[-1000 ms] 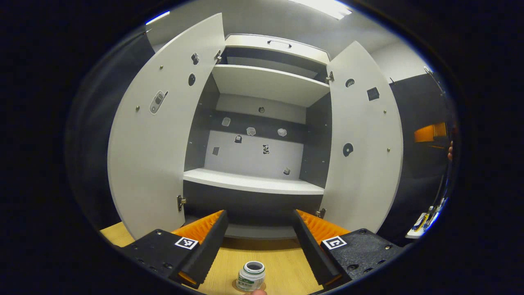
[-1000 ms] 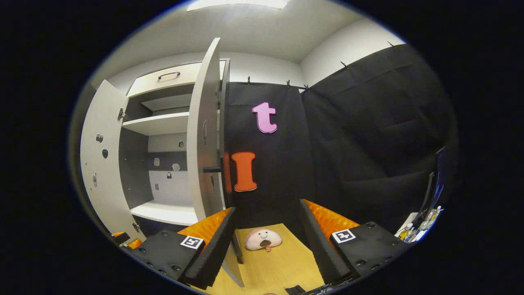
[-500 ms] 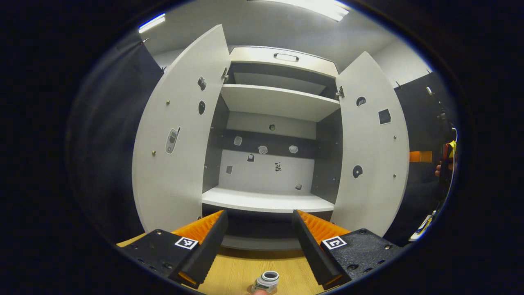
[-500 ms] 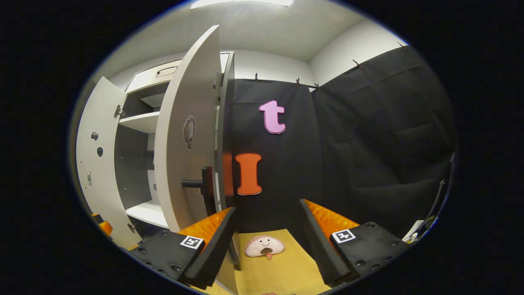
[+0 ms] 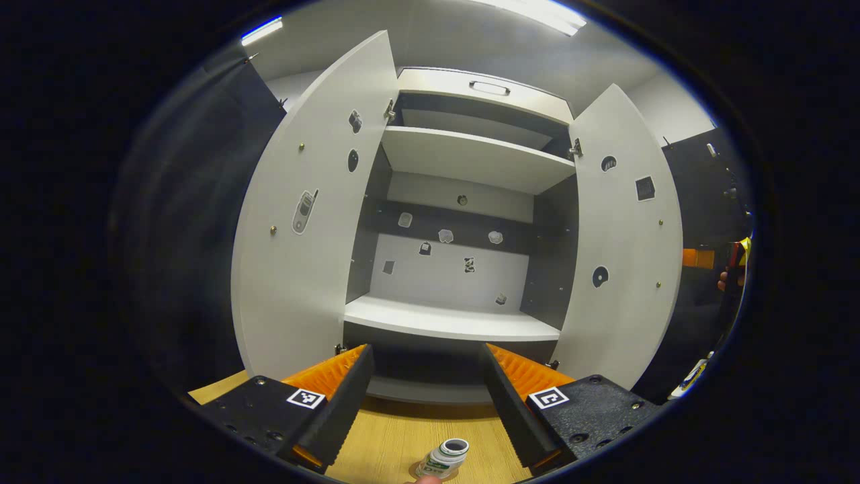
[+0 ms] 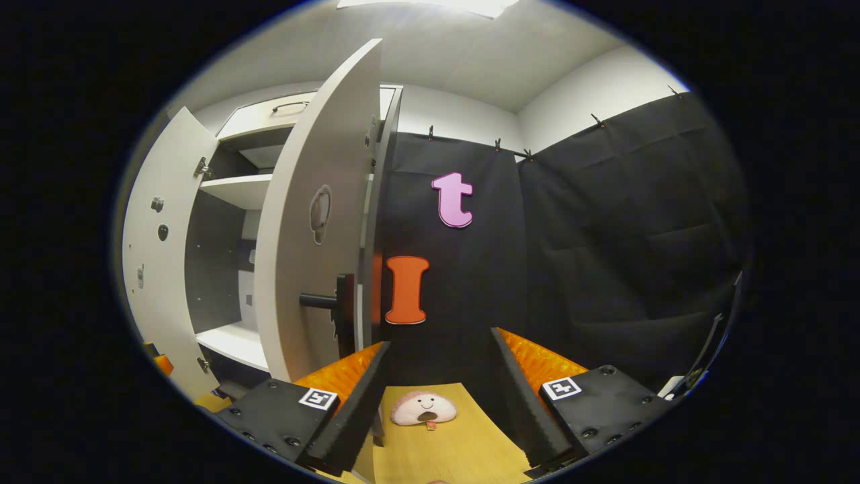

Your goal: Grasp the bottle in the cabinet with the left hand and place it on the coaster, then close the right door with the right hand and the left door with the left hand.

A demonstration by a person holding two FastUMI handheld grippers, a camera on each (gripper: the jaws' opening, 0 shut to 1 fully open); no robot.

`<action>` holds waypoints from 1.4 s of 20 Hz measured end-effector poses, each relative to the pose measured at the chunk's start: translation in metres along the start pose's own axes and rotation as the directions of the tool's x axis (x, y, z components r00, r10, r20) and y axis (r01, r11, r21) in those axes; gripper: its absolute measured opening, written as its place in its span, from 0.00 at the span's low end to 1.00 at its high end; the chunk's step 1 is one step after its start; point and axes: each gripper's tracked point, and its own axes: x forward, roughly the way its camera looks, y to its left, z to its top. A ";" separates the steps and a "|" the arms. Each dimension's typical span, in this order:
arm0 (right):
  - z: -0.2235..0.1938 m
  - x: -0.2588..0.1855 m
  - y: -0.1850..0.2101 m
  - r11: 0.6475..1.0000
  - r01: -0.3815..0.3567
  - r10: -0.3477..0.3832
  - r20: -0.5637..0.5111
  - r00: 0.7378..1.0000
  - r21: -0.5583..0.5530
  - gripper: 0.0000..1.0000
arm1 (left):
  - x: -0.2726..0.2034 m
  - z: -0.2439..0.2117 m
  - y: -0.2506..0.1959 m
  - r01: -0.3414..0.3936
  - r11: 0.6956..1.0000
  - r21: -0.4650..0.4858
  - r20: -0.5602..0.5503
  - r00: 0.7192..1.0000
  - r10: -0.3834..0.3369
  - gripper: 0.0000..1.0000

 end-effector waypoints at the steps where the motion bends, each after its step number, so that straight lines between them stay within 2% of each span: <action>1: -0.002 0.000 0.006 1.000 -0.010 0.010 -0.006 1.000 0.005 0.83 | 0.001 0.002 0.001 0.003 1.000 -0.003 0.009 1.000 -0.003 0.95; 2: 0.000 -0.002 0.012 1.000 -0.018 0.018 0.000 1.000 0.009 0.82 | 0.002 0.004 0.003 0.006 1.000 -0.002 0.014 1.000 -0.006 0.95; 3: -0.001 -0.003 0.020 1.000 -0.030 0.030 -0.004 1.000 0.006 0.92 | 0.003 0.005 0.004 0.010 1.000 0.002 0.016 1.000 -0.010 0.95; 10: 0.000 -0.006 0.098 0.988 -0.152 0.152 0.005 0.988 -0.013 0.92 | 0.004 -0.001 0.021 0.006 1.000 -0.010 -0.007 1.000 -0.006 0.95; 11: -0.001 -0.004 0.109 0.985 -0.174 0.174 0.003 0.985 -0.005 0.82 | 0.004 -0.002 0.024 0.003 1.000 -0.011 -0.010 1.000 -0.003 0.95; 14: -0.003 0.003 0.138 0.976 -0.216 0.216 0.000 0.976 0.011 0.82 | 0.001 -0.004 0.038 -0.013 1.000 -0.007 -0.012 1.000 0.013 0.95; 15: -0.005 0.003 0.149 0.970 -0.241 0.241 -0.008 0.971 0.020 0.96 | -0.001 -0.004 0.042 -0.022 1.000 -0.005 -0.014 1.000 0.022 0.95; 16: -0.006 0.002 0.161 0.964 -0.265 0.266 -0.016 0.964 0.029 0.89 | -0.001 -0.006 0.046 -0.030 1.000 -0.003 -0.015 0.999 0.030 0.95; 17: -0.007 0.001 0.171 0.958 -0.285 0.285 -0.018 0.958 0.033 0.89 | -0.001 -0.005 0.048 -0.037 0.999 -0.001 -0.015 0.999 0.037 0.95; 25: -0.017 0.017 0.220 0.931 -0.353 0.357 -0.034 0.933 0.088 0.89 | 0.000 -0.004 0.059 -0.048 0.999 -0.001 -0.023 0.999 0.048 0.95; 27: -0.019 0.026 0.223 0.932 -0.351 0.355 -0.037 0.934 0.087 0.88 | 0.000 -0.001 0.061 -0.052 0.999 0.007 -0.017 0.998 0.052 0.95; 28: -0.021 0.030 0.224 0.935 -0.346 0.350 -0.043 0.936 0.080 0.96 | -0.001 0.001 0.062 -0.054 0.998 0.011 -0.013 0.998 0.055 0.95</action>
